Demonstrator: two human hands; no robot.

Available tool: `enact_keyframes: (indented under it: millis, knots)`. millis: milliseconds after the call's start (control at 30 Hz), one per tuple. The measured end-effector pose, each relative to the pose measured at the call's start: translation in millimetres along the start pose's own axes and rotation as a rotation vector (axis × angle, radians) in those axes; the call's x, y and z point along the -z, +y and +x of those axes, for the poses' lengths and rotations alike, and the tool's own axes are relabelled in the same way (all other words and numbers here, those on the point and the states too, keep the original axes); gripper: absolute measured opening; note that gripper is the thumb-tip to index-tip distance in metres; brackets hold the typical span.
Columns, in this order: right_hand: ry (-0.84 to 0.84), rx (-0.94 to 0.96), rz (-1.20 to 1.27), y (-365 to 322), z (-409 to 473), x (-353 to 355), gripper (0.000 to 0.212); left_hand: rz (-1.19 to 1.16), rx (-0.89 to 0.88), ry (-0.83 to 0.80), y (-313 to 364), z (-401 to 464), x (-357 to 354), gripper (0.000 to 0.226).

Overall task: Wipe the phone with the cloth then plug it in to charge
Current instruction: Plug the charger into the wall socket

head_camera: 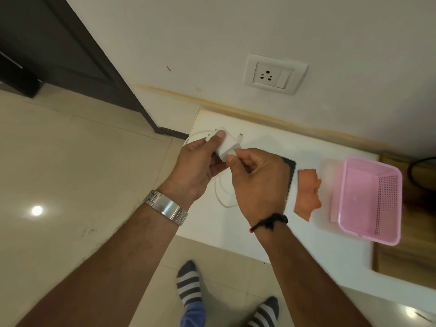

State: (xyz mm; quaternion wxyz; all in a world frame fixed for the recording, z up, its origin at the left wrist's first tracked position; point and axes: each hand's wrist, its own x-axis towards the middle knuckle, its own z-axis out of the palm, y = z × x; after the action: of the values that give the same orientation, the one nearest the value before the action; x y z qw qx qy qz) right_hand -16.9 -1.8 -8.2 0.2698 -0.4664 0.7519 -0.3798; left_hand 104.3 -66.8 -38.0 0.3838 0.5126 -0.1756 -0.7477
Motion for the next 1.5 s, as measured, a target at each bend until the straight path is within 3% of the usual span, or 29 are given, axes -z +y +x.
enact_keyframes:
  millis: [100, 167, 300, 433, 767, 1033, 1500]
  knots:
    - [-0.08, -0.037, 0.021, 3.4, -0.3, 1.2, 0.018, 0.072, -0.043, 0.001, 2.7, -2.8, 0.9, 0.029]
    - [-0.136, -0.183, 0.133, 10.6, 0.0, 5.3, 0.026, 0.15, -0.054, -0.007, 4.6, -5.2, 0.1, 0.035]
    - [-0.26, -0.573, 0.608, 21.8, 12.0, 18.3, 0.051, 0.248, -0.018, -0.032, 9.5, -8.8, -3.5, 0.028]
    - [-0.406, -0.503, 0.713, 26.6, 22.3, 23.0, 0.03, 0.348, -0.08, -0.064, 14.3, -9.7, -12.1, 0.033]
    - [-0.148, -0.531, 0.826, 11.4, 67.5, 28.1, 0.032, 0.259, -0.064, -0.068, 30.9, 12.2, -28.8, 0.032]
    - [-0.064, -0.583, 0.844, 21.7, 117.5, 29.5, 0.03, 0.314, -0.06, -0.054, 42.7, 62.0, -68.6, 0.033]
    - [-0.012, -0.612, 0.851, 23.5, 143.5, 13.0, 0.031, 0.308, -0.076, -0.013, 48.8, 92.4, -77.3, 0.028]
